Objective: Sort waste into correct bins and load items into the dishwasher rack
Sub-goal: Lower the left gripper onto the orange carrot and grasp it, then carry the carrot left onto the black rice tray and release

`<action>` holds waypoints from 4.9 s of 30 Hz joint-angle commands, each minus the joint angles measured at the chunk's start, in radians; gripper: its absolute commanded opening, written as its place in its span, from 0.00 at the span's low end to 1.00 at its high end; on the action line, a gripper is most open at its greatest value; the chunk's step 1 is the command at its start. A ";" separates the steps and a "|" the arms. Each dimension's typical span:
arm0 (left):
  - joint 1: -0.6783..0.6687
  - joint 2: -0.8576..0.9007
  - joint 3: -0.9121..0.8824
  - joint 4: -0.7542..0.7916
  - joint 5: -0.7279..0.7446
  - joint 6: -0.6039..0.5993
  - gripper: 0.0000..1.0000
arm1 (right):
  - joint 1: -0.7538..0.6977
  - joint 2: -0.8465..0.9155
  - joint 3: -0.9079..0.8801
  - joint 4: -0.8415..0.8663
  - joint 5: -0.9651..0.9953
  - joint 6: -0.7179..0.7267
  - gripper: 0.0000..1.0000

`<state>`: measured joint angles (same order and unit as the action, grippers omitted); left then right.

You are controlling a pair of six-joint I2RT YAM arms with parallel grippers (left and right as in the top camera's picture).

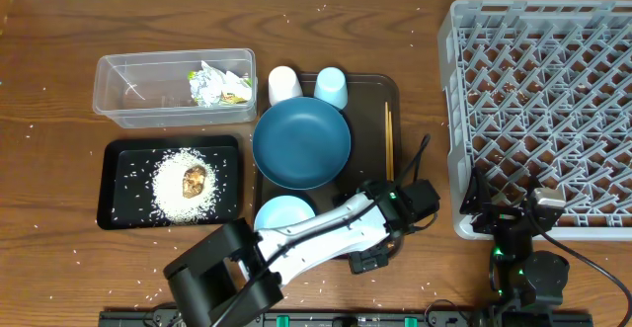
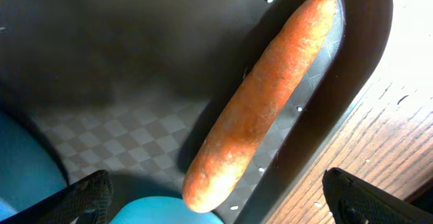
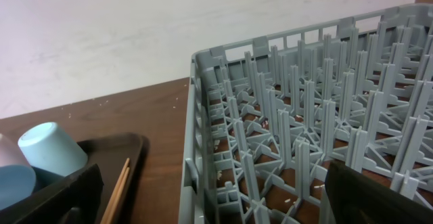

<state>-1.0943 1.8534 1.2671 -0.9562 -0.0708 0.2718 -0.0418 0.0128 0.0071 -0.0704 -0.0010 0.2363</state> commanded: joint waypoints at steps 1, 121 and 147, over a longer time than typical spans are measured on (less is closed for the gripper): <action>0.002 0.026 -0.014 0.016 0.014 0.047 0.96 | -0.017 -0.002 -0.002 -0.004 0.003 -0.006 0.99; 1.402 -0.458 -0.340 0.129 0.220 -1.263 0.07 | -0.017 -0.002 -0.002 -0.004 0.003 -0.006 0.99; 1.453 -0.446 -0.343 0.124 0.275 -1.143 0.37 | -0.017 -0.002 -0.002 -0.004 0.003 -0.006 0.99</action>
<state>0.3534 1.4143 0.9218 -0.8288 0.1627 -0.9527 -0.0418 0.0128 0.0071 -0.0704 -0.0010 0.2363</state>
